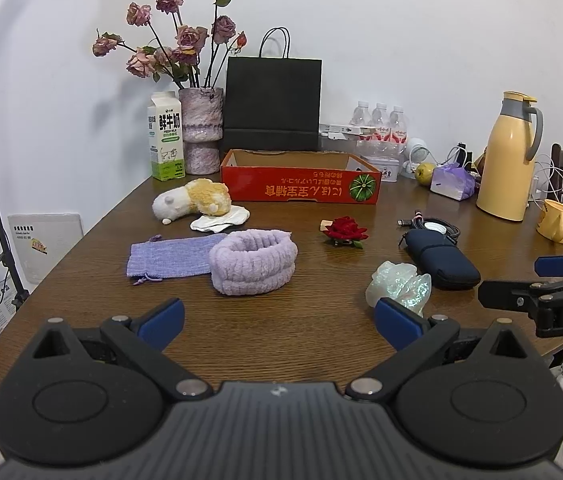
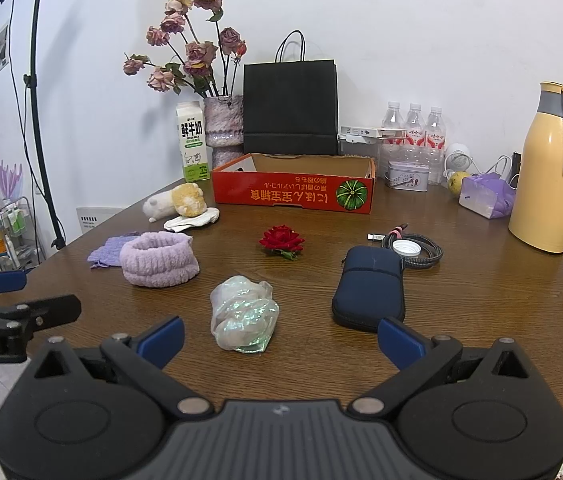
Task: Organize objects
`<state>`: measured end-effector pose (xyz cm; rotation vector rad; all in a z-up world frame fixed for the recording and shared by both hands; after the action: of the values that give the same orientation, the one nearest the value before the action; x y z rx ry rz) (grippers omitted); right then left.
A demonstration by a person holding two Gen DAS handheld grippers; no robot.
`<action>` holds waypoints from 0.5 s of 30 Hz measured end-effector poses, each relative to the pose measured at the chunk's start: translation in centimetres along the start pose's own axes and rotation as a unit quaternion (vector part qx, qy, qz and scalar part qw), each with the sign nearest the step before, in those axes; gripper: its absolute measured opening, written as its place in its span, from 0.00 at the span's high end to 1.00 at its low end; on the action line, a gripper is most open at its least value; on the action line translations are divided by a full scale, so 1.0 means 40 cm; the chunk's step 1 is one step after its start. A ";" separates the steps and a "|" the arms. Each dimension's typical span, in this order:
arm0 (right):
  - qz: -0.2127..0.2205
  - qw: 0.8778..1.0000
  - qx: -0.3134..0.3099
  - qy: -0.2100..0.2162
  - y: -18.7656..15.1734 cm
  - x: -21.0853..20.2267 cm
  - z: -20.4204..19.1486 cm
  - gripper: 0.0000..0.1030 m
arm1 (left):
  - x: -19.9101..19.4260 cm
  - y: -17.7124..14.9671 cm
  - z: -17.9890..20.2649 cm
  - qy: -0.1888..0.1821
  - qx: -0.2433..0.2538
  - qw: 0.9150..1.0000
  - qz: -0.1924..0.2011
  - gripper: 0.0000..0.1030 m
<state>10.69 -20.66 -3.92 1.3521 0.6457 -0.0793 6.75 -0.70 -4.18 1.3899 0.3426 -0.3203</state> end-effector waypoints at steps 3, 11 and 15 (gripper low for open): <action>0.000 1.000 0.000 0.000 0.002 0.003 -0.002 0.00 | 0.001 0.000 0.000 0.000 0.000 1.000 0.000 0.00; 0.000 1.000 -0.001 0.000 -0.010 -0.009 0.005 0.00 | 0.001 0.002 -0.001 0.000 0.000 1.000 0.000 0.00; 0.000 1.000 -0.001 0.000 -0.009 -0.007 0.003 0.00 | 0.001 0.001 -0.001 0.000 -0.001 1.000 -0.001 0.00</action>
<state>10.34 -20.94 -4.07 1.3506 0.6455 -0.0801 6.80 -0.64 -4.18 1.3885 0.3438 -0.3216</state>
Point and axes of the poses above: each gripper's, at about its wrist camera, not at the fingertips, and x roughly the way its jaws point, z to its right, y to its top, the point moved 8 cm from there along x, roughly the way its jaws point, and after that the axes turned 8 degrees about -x, right-handed, at the moved point
